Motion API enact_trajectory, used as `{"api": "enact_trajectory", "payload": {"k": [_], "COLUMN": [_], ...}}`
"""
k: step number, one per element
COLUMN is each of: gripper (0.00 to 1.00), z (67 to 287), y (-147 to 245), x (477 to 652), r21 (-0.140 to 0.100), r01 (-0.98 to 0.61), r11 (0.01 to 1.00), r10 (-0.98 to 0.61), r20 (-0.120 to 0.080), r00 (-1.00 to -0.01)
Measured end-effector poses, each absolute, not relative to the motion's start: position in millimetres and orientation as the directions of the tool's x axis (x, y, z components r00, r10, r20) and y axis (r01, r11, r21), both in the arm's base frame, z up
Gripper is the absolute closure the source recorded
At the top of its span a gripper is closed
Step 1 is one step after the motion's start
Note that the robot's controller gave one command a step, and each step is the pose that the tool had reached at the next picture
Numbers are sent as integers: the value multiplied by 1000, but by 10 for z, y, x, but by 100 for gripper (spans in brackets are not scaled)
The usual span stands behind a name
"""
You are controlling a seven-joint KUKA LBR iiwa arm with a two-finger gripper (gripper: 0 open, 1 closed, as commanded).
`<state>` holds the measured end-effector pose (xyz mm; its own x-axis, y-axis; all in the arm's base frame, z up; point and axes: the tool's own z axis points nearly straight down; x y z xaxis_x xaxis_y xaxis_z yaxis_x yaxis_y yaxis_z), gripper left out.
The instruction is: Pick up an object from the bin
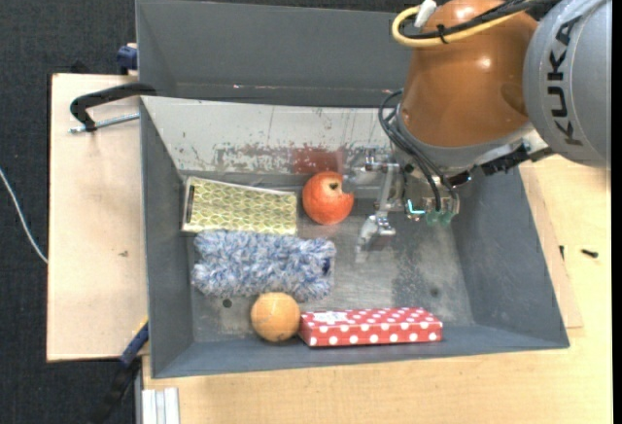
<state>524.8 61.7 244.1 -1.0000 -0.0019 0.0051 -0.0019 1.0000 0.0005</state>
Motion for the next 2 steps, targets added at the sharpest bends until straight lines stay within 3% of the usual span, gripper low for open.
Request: {"api": "enact_trajectory", "payload": {"k": [1, 2], "gripper": [0, 0], "z": [2182, 1501], "y": [616, 627], "x": [5230, 5112], "r21": [2, 2], "r01": [49, 145], "r11": [999, 989], "r10": [49, 145], "r20": [-10, -3], "r00": [-999, -989]}}
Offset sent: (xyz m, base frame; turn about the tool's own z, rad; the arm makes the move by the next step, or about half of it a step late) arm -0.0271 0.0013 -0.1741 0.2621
